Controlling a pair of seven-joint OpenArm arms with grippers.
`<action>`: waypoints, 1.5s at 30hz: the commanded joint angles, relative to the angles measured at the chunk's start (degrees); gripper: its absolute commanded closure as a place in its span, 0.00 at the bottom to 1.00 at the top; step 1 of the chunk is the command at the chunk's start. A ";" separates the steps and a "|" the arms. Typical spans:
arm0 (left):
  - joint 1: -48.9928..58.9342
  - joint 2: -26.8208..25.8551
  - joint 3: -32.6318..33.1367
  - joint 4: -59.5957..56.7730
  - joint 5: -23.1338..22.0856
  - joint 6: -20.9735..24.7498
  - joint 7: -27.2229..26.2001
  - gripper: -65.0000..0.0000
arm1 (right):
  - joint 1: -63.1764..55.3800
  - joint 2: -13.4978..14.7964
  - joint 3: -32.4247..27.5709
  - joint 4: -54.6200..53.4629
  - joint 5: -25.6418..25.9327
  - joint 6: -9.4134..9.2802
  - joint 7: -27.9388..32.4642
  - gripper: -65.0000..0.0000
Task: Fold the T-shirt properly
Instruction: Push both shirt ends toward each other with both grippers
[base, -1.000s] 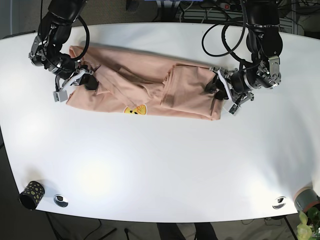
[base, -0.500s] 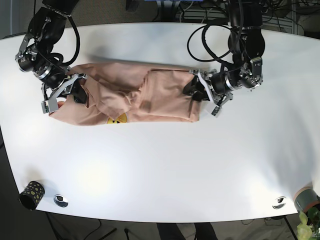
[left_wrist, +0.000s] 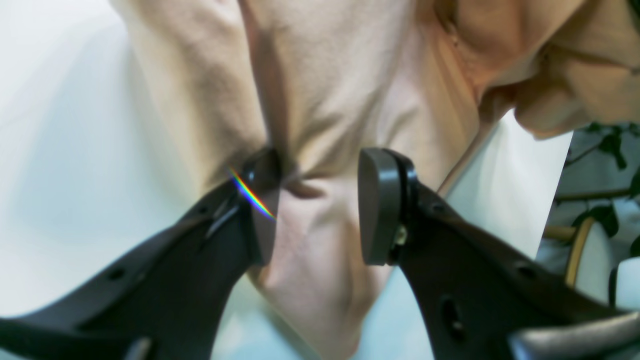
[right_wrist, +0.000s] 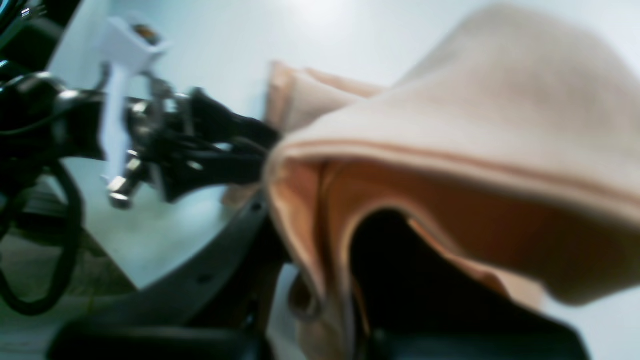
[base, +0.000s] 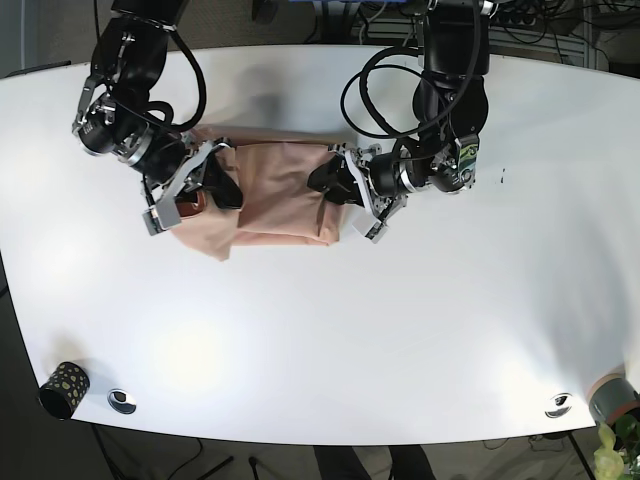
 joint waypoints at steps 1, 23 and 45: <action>0.13 0.11 1.24 -0.49 2.69 0.38 3.10 0.63 | 1.47 -1.21 -0.52 -1.11 1.80 1.44 1.34 1.00; 0.04 -0.06 1.42 -1.19 2.60 0.38 3.10 0.63 | 8.59 -5.52 -9.67 -11.84 -8.40 1.36 8.46 0.52; 0.39 -4.46 -1.57 11.03 -7.16 0.38 -1.82 0.63 | 0.67 1.34 -6.24 -4.19 1.01 1.88 8.28 0.22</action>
